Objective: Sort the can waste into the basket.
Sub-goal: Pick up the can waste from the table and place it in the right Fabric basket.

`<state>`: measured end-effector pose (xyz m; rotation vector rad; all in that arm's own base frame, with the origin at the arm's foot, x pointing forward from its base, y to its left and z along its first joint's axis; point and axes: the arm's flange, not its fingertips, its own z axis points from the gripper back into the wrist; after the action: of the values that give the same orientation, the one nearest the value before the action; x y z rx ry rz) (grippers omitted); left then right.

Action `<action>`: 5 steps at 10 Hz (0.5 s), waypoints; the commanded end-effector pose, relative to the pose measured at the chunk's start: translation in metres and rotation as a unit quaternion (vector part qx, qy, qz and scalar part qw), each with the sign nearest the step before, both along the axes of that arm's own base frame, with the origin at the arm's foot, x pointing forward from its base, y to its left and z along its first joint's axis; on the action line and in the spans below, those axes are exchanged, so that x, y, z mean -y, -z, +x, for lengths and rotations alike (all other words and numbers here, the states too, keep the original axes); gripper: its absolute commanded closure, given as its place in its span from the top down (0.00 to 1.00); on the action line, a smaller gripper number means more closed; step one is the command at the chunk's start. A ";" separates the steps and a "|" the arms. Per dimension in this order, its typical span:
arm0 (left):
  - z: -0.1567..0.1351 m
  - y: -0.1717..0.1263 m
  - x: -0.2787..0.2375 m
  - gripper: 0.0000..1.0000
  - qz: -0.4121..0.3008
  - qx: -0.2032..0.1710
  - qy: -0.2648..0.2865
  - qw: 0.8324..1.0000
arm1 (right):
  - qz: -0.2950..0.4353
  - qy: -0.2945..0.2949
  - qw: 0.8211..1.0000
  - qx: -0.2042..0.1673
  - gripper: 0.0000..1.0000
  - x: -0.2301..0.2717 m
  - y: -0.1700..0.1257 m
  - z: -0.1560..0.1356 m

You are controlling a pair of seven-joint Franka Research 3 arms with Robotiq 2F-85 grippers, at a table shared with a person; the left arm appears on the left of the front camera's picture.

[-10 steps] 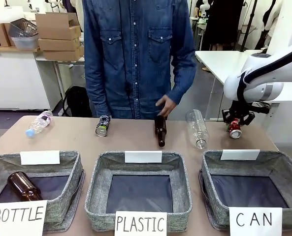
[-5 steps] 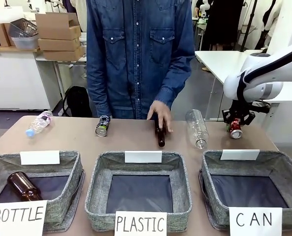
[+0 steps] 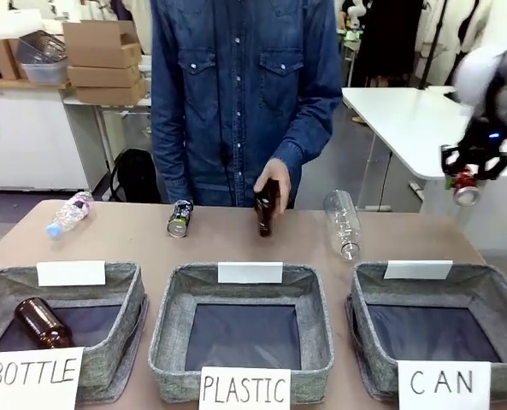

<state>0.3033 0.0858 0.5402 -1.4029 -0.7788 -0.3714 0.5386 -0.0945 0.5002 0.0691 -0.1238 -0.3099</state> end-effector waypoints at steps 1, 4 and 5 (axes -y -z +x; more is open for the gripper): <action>0.001 -0.002 0.001 1.00 -0.008 0.014 0.001 1.000 | 0.062 -0.029 0.998 0.004 0.00 0.002 -0.034 -0.072; 0.001 -0.002 0.001 1.00 -0.008 0.014 0.001 1.000 | 0.026 -0.123 0.992 0.027 0.00 -0.049 -0.029 -0.169; 0.001 -0.002 0.001 1.00 -0.008 0.014 0.001 1.000 | 0.016 -0.164 0.986 0.029 0.00 -0.069 -0.018 -0.196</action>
<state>0.3035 0.0860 0.5400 -1.4033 -0.7783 -0.3707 0.3649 -0.0425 0.5349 0.1617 -0.1109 -0.0745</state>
